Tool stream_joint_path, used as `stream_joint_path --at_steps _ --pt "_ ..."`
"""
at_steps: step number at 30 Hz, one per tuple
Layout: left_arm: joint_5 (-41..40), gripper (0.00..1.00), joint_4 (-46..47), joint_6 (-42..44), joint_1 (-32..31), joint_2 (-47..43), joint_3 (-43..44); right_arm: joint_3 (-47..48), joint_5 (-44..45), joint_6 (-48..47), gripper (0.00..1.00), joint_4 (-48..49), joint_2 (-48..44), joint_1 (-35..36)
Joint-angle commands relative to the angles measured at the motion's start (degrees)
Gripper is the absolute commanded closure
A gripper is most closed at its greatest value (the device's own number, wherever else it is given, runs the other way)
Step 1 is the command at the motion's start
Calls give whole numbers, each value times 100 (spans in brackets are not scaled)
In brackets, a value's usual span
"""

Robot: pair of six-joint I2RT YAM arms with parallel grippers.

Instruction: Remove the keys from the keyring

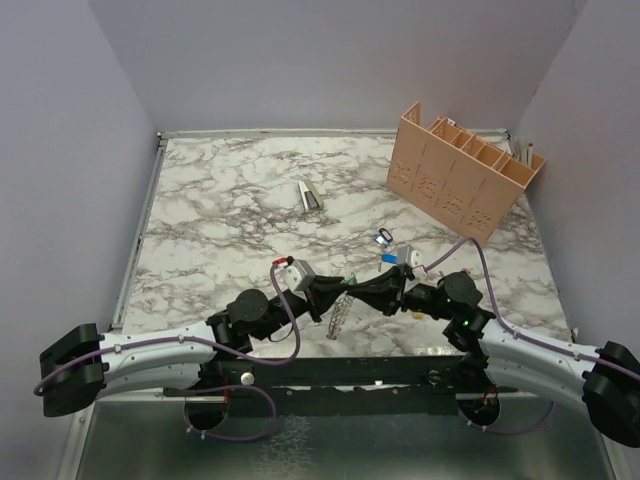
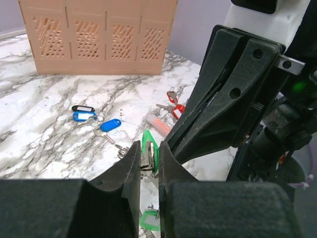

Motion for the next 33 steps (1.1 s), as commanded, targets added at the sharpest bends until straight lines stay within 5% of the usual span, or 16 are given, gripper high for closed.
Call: stream_joint_path --at_steps 1,10,17,27,33 --pt "-914 100 228 -405 43 -428 -187 -100 84 101 100 229 -103 -9" --pt "-1476 100 93 -1083 45 -386 -231 -290 114 442 100 841 -94 -15" --pt "-1036 100 73 -892 41 -241 -127 -218 7 414 100 637 50 -14" --pt "-87 100 -48 -197 52 -280 -146 -267 -65 7 72 957 590 -8" --pt "272 100 -39 -240 51 -180 -138 -312 -377 293 68 1723 1190 -16"
